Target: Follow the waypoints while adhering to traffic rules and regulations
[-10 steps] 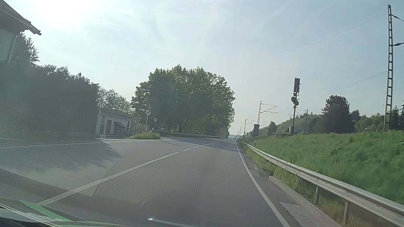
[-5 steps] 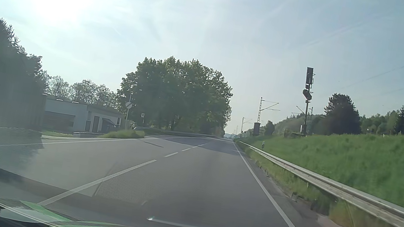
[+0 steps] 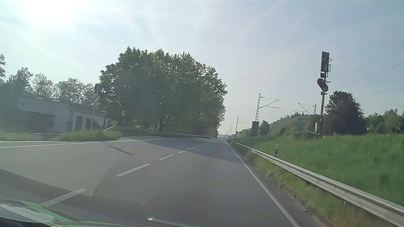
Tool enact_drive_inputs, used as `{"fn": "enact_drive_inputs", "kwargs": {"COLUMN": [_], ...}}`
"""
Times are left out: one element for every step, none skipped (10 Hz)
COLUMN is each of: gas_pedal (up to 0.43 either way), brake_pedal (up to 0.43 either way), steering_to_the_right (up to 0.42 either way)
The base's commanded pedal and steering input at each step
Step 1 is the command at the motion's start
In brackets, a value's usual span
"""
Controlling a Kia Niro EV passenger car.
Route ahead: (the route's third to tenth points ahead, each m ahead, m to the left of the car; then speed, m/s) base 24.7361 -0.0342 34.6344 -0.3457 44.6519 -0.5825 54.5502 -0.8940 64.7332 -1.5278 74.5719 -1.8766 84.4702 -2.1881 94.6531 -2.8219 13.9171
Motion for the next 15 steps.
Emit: {"fn": "enact_drive_inputs", "kwargs": {"gas_pedal": [0.169, 0.189, 0.228, 0.248, 0.280, 0.299, 0.339, 0.370, 0.378, 0.398, 0.409, 0.421, 0.449, 0.449, 0.461], "brake_pedal": [0.000, 0.000, 0.000, 0.000, 0.000, 0.000, 0.000, 0.000, 0.000, 0.000, 0.000, 0.000, 0.000, 0.000, 0.000], "steering_to_the_right": [0.013, 0.012, 0.010, 0.009, 0.007, 0.005, 0.005, 0.005, 0.005, 0.005, 0.005, 0.005, 0.004, 0.003, 0.003]}}
